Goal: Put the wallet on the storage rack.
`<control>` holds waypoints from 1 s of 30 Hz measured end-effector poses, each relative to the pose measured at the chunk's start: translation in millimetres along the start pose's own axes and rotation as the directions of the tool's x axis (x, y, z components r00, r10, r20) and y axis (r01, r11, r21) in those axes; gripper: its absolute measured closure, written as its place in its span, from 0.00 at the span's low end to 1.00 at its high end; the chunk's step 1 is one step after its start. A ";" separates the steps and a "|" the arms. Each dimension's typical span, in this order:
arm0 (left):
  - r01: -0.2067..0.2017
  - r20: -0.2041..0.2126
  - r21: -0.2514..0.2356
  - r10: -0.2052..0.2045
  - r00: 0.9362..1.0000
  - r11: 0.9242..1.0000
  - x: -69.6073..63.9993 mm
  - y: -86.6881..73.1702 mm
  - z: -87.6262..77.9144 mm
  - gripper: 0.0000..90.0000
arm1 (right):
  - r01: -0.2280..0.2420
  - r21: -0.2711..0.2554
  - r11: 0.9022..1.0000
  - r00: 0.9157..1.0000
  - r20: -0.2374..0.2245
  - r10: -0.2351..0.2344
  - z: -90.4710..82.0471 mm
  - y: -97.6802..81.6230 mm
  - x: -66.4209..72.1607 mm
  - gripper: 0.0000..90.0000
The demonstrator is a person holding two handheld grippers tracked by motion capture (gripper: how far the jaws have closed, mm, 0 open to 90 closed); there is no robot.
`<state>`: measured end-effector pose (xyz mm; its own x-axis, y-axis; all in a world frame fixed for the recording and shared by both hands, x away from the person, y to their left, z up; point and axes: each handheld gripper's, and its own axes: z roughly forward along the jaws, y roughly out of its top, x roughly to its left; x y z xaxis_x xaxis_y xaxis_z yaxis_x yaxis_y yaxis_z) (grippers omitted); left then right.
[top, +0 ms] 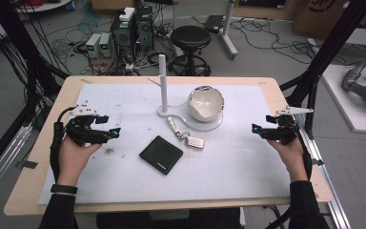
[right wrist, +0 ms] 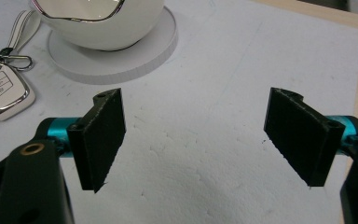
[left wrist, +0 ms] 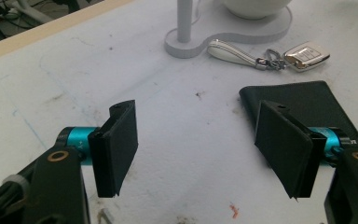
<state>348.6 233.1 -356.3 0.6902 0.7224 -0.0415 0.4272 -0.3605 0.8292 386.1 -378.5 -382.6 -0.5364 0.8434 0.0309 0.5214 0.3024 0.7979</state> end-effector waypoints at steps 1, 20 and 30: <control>-0.002 0.005 0.002 0.002 1.000 1.000 -0.4 0.2 1.0 0.33 | 0.000 -0.002 1.000 1.000 -0.001 0.000 0.0 0.0 -0.3 0.23; 0.009 0.116 0.051 -0.015 0.993 0.999 -24.5 1.2 36.5 0.34 | 0.002 0.000 1.000 1.000 -0.001 -0.002 1.1 -0.2 -0.7 0.23; 0.051 0.158 0.119 -0.069 0.985 0.992 -34.3 -7.8 62.8 0.42 | 0.001 0.003 1.000 1.000 -0.001 -0.001 1.9 -0.4 -0.9 0.23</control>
<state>358.3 174.0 -396.3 0.7424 0.6435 -0.1862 0.5282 -0.3914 0.7535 387.6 -378.5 -384.0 -0.5374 0.8428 0.0309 0.5233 0.3045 0.7959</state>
